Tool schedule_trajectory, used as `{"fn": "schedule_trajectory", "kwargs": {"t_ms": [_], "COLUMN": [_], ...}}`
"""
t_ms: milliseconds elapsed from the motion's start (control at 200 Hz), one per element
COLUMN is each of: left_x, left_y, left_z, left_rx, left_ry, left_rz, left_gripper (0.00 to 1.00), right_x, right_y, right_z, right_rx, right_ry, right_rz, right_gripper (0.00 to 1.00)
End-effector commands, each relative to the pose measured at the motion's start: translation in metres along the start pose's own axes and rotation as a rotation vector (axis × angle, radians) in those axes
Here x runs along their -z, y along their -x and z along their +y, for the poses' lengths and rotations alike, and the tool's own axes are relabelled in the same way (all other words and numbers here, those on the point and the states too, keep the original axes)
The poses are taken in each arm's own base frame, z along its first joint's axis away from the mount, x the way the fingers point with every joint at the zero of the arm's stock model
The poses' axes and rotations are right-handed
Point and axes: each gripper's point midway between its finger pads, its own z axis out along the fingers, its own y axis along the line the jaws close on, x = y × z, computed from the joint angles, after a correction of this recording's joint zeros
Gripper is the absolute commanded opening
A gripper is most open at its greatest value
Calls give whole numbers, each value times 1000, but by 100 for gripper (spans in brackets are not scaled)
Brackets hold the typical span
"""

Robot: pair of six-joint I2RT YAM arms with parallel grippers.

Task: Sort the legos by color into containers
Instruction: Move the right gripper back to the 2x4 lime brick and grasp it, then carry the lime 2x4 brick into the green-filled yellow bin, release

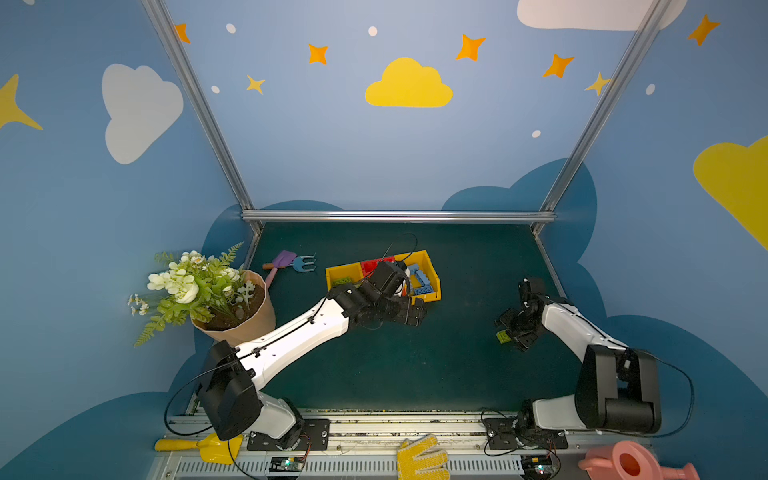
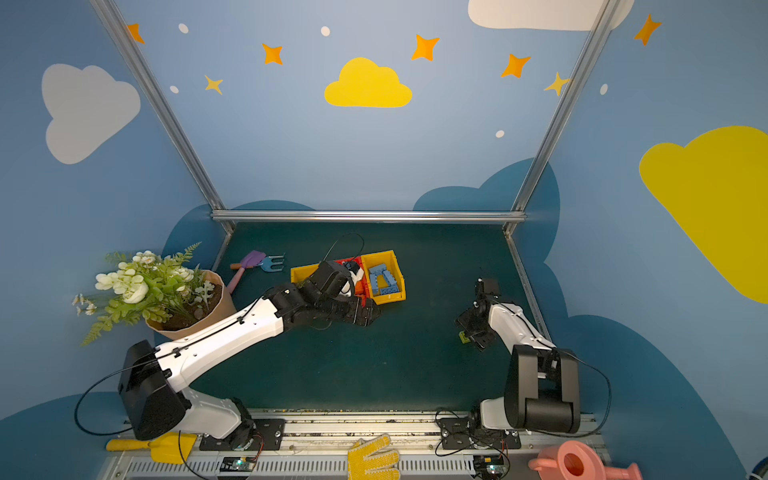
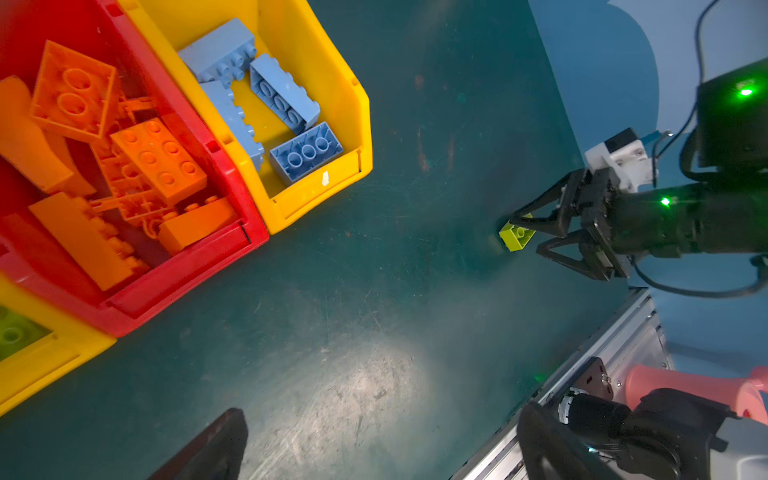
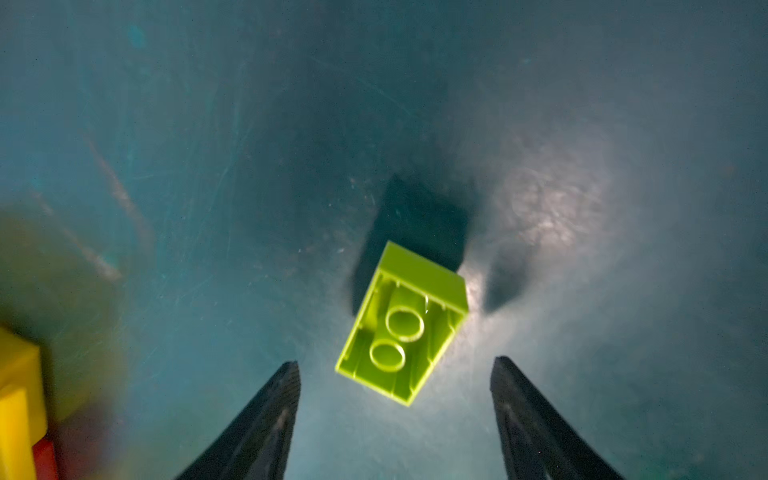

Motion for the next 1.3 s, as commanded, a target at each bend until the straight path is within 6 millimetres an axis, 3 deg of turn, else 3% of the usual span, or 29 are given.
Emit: {"fn": "schedule_trajectory", "kwargs": {"t_ms": [0,115,285,390,515,611,731,921,1146,1296], "left_x": [9,12,19,23,28,37,55,96,127,141], "left_y": [-4,-4,0,-2,-13,-25,-43,-70,-92,-102], "left_z": [10,14,22,34,58,79,112,159,178,180], "left_rx": [-2,-2,10,33,94,169,287,443,525,540], "left_ry": [46,67,101,153,230,257,303,387,432,448], "left_rz": [-5,-13,-40,-47,-40,-47,-95,-195,-240,-257], "left_gripper": [100,100,100,100,100,100,100,100,100,100], "right_x": [-4,-13,-19,-9,14,33,52,81,101,94], "right_y": [12,17,18,15,0,-19,-54,-127,-227,-265], "right_z": [11,12,9,19,48,83,142,244,346,391], "right_rx": [4,-10,4,50,144,224,333,554,852,980], "right_ry": [26,29,-1,20,60,118,240,434,616,677], "right_rz": [-7,18,56,55,54,61,91,179,256,258], "right_gripper": [70,67,36,25,24,24,24,25,25,25]}}
